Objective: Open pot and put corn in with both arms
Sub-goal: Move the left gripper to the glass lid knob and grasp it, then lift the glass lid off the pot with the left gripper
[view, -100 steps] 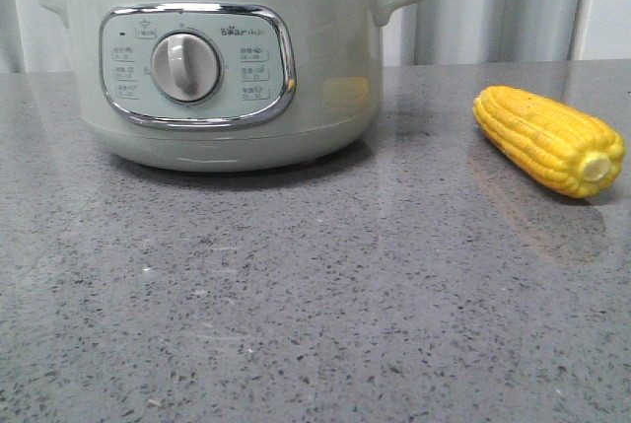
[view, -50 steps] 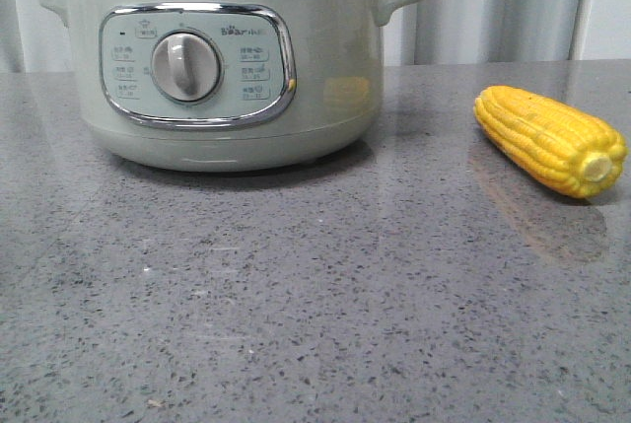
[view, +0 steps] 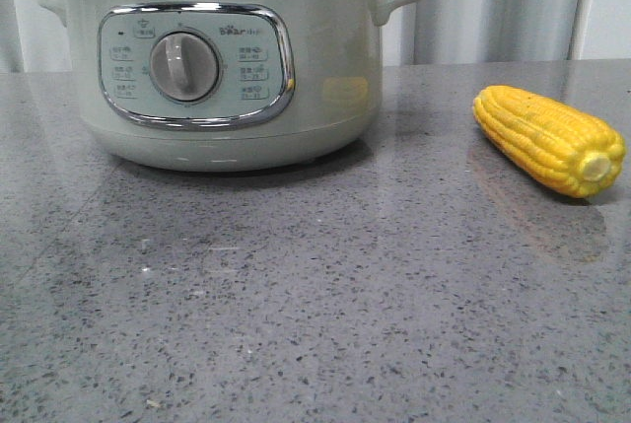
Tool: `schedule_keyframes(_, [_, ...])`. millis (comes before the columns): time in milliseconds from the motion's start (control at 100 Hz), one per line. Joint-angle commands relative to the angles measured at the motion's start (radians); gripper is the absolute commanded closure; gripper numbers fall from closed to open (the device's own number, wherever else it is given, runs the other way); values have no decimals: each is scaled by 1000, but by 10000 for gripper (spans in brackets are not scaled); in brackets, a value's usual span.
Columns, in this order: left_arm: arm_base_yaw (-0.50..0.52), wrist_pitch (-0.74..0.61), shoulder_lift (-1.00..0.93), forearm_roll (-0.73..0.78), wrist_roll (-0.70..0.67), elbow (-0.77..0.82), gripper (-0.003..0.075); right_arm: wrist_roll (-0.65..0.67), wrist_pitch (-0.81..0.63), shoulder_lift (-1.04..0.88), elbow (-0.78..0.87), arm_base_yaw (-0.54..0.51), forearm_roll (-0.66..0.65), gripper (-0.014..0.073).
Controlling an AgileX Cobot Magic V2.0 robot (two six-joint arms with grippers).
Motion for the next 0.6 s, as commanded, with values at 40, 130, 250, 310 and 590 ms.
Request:
schedule_keyframes(40, [-25, -97, 97, -9, -2, -114, 291, -4, -66, 6, -38, -4, -8, 120])
schedule_keyframes(130, [-34, -97, 160, -20, -2, -167, 291, -4, -56, 6, -38, -4, -8, 120])
schedule_keyframes(250, [-42, -95, 221, -32, -2, -221, 290, -4, -44, 6, -38, -4, -8, 120])
schedule_keyframes(310, [-42, -95, 243, -64, -2, -235, 289, -4, -44, 6, -38, -4, -8, 120])
schedule_keyframes(590, [-33, -104, 290, -127, -2, -241, 174, -4, -44, 6, -38, -4, -8, 120])
